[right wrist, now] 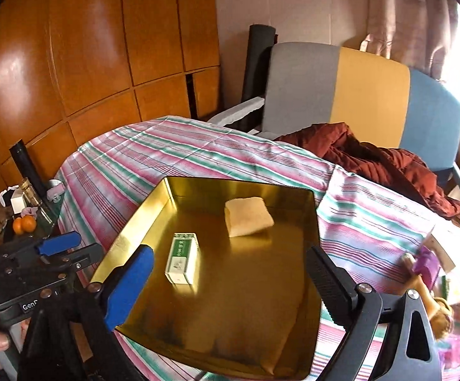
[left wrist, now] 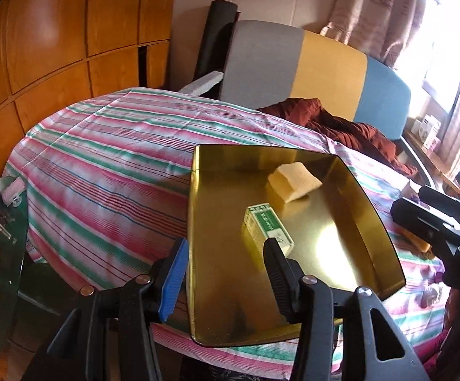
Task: Organize objects
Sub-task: 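Move both open tools back toward the pile of items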
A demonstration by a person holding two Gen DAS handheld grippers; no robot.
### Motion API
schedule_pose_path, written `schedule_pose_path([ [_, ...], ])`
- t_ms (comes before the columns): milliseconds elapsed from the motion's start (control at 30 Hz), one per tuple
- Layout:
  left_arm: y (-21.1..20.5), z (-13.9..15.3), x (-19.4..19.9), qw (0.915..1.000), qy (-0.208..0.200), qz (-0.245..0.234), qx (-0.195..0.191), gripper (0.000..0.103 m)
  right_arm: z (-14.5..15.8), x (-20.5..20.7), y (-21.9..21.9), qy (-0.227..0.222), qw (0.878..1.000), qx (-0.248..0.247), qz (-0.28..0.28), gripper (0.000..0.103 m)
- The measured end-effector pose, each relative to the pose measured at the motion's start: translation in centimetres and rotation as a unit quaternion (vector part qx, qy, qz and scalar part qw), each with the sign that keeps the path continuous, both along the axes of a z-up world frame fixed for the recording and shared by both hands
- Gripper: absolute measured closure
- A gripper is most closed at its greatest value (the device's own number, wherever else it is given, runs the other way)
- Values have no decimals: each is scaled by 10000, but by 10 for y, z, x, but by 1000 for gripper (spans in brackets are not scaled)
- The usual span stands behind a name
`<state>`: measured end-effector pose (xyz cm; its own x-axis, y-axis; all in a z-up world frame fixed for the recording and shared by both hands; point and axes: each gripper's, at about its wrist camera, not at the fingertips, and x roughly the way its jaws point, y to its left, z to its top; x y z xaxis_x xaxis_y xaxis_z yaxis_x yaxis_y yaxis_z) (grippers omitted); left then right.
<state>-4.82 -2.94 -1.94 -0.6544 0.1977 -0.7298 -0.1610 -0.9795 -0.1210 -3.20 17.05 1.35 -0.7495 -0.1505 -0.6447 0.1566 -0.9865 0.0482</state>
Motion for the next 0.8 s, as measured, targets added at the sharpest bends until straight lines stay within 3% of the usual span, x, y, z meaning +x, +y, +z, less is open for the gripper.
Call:
schedule_pose_path([
  [233,24,0,7,9993,24,-349,-138,54,-1,17,24,38,9996,-45,-268,6],
  [533,58,-2,13,9946,-113,-1026,-46,54,-10,34,69,-155,9969,-163,-754,6],
  [800,92,0,19,9868,-128,-1616,-43,54,-22,55,140,-596,9842,-217,-1656,6],
])
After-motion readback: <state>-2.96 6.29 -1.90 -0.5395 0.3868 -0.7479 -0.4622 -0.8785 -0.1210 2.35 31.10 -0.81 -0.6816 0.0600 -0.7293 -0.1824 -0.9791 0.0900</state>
